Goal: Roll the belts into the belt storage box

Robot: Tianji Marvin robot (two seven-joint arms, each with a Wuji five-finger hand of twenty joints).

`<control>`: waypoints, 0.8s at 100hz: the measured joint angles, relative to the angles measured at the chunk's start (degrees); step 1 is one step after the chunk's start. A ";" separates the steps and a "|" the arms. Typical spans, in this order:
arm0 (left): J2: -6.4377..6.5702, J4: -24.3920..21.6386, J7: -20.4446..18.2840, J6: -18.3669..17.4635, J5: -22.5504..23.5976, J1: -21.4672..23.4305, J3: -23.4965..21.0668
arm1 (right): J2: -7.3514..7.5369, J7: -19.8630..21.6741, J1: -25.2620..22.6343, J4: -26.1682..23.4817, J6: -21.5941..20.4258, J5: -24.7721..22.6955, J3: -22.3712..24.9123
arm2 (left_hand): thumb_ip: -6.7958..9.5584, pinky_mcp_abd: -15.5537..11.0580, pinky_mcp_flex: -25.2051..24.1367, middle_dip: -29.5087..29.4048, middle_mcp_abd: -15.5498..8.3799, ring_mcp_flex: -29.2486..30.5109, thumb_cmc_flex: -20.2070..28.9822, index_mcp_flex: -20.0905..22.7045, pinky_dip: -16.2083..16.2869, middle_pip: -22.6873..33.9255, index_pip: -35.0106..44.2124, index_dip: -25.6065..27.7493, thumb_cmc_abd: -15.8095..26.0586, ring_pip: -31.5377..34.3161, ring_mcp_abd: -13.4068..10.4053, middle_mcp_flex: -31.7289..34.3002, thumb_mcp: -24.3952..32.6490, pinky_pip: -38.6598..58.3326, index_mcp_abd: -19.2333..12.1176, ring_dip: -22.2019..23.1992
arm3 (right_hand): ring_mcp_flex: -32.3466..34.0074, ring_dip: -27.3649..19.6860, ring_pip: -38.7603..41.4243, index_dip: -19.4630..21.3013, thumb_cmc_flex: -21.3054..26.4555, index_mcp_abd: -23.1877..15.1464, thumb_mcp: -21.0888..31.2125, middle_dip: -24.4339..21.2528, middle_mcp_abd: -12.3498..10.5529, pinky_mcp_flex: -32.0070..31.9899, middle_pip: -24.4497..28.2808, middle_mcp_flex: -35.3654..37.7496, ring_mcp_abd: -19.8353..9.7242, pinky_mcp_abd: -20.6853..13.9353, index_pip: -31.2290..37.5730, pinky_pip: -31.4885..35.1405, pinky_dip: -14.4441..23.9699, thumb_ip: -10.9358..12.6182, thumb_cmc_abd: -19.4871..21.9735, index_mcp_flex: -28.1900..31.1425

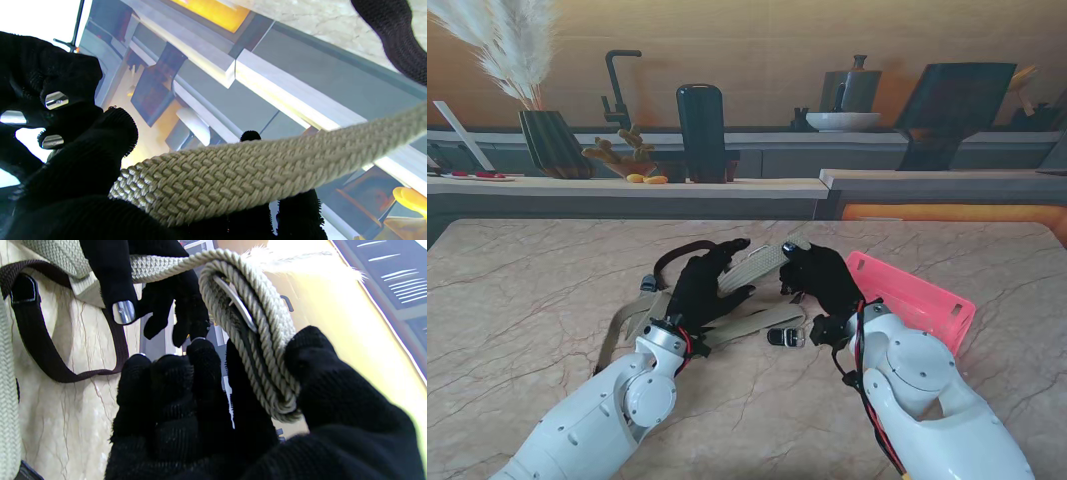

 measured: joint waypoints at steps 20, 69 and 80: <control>-0.54 -0.45 1.08 -2.68 -0.62 0.76 -0.81 | -0.42 0.29 1.00 0.79 3.99 3.11 -0.94 | 0.01 -1.86 -0.13 -0.89 0.00 -0.64 -5.04 -0.36 -1.64 0.03 -5.89 -0.86 0.04 0.02 -0.79 -1.35 -2.09 -1.50 0.00 -0.20 | 4.98 3.66 9.07 -0.08 -0.15 0.00 0.08 4.84 -1.11 4.32 6.55 4.50 -0.58 -0.01 0.08 5.16 2.48 0.00 0.00 0.06; -0.73 -0.28 0.98 -3.88 -1.47 0.73 -0.37 | -1.98 12.93 10.70 15.51 15.38 17.40 -5.19 | -1.67 -4.59 -0.84 -2.61 -0.04 -2.87 -11.86 -0.63 -3.42 -0.11 -11.69 -0.85 0.03 -2.08 -1.54 -3.86 1.26 -4.25 -0.69 -1.68 | 18.61 3.56 22.13 -3.05 -2.42 -0.22 2.47 8.38 -4.65 15.69 15.89 18.72 -1.01 0.07 0.98 14.31 3.52 -1.18 0.00 2.16; -0.78 -0.24 1.04 -3.93 -1.66 0.79 -0.41 | -1.98 17.53 13.22 19.45 16.23 17.35 -7.10 | -1.67 -4.81 -1.03 -3.11 -0.04 -3.51 -11.40 -0.82 -3.52 -0.11 -12.24 -0.85 0.03 -2.75 -1.79 -4.33 0.67 -4.39 -0.82 -2.07 | 19.18 3.26 22.32 -3.66 -3.16 -1.64 2.50 8.38 -4.75 16.21 16.09 19.23 -1.05 0.10 1.07 14.56 3.47 -1.24 0.00 2.16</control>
